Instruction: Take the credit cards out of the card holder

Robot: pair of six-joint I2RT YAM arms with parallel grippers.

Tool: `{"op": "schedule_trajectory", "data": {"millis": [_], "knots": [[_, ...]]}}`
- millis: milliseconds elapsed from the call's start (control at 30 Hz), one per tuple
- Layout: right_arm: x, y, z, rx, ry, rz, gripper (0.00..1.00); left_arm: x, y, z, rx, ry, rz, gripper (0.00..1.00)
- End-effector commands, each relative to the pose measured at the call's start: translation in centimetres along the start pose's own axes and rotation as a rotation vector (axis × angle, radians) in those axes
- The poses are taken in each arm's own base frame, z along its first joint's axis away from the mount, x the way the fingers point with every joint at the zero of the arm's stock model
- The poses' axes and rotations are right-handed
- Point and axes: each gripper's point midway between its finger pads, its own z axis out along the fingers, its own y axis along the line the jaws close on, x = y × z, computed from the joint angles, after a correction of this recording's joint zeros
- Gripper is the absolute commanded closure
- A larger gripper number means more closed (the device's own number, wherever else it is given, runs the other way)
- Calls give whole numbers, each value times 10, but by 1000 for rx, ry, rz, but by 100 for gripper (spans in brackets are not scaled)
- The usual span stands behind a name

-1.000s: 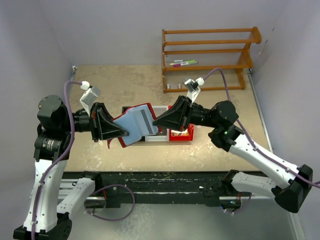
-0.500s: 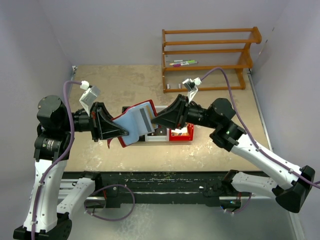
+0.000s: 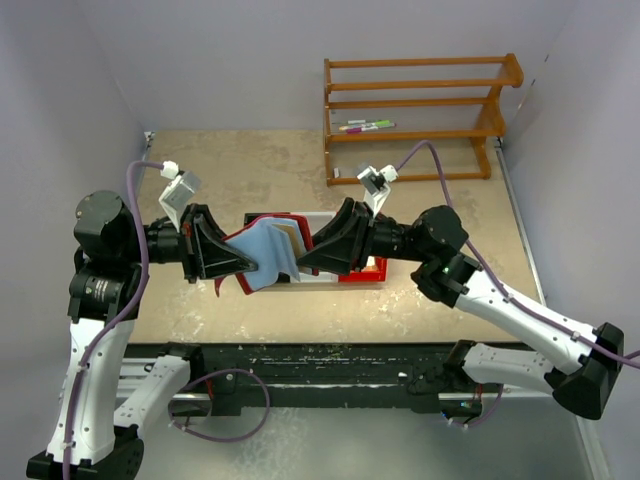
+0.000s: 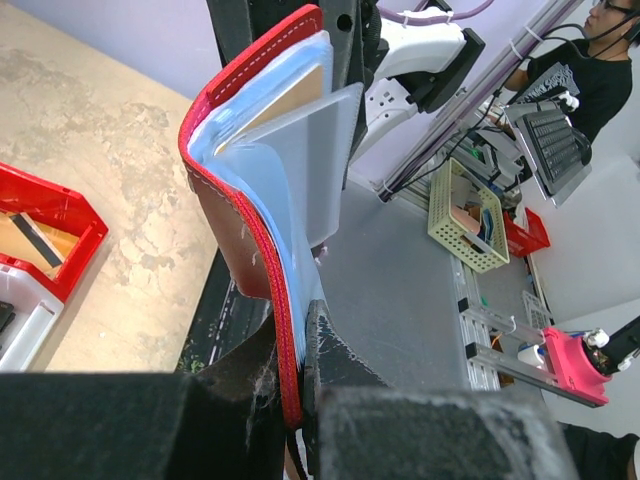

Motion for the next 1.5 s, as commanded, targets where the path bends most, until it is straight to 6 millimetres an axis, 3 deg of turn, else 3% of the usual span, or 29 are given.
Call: {"op": "schedule_trajectory", "data": {"millis": [0, 100, 367, 467, 600, 733, 800, 900, 967, 1133, 1300, 1467], "knots": [[-5, 18, 3, -74, -19, -45, 62, -8, -2, 0, 2, -17, 57, 100], [-8, 6, 4, 3, -28, -50, 62, -9, -3, 0, 2, -18, 59, 100], [-24, -1, 2, 92, -102, -89, 65, -11, -8, 0, 10, -23, 67, 100], [-20, -9, -2, 114, -120, -84, 66, -11, -9, 0, 11, -25, 69, 100], [-30, -14, 1, 171, -146, -83, 79, -11, -6, 0, -1, -31, 65, 99], [-32, -18, 8, 267, -135, -127, 100, -14, 21, 0, -126, -64, 60, 90], [-27, -27, 10, 337, -103, -150, 100, -11, 44, -1, -222, -66, 17, 73], [-23, -44, 8, 472, -51, -194, 100, -3, 66, -3, -281, -44, -18, 55], [-22, -54, 4, 552, -30, -227, 100, 3, 74, -3, -293, -38, -30, 48], [-27, -70, -11, 712, 8, -296, 100, 13, 66, -1, -234, -24, -1, 36], [-36, -67, -15, 754, 21, -349, 100, 25, 59, -1, -186, 6, 17, 25], [-37, -62, -9, 750, 31, -372, 100, 27, 62, 0, -179, 2, -1, 23]]}}
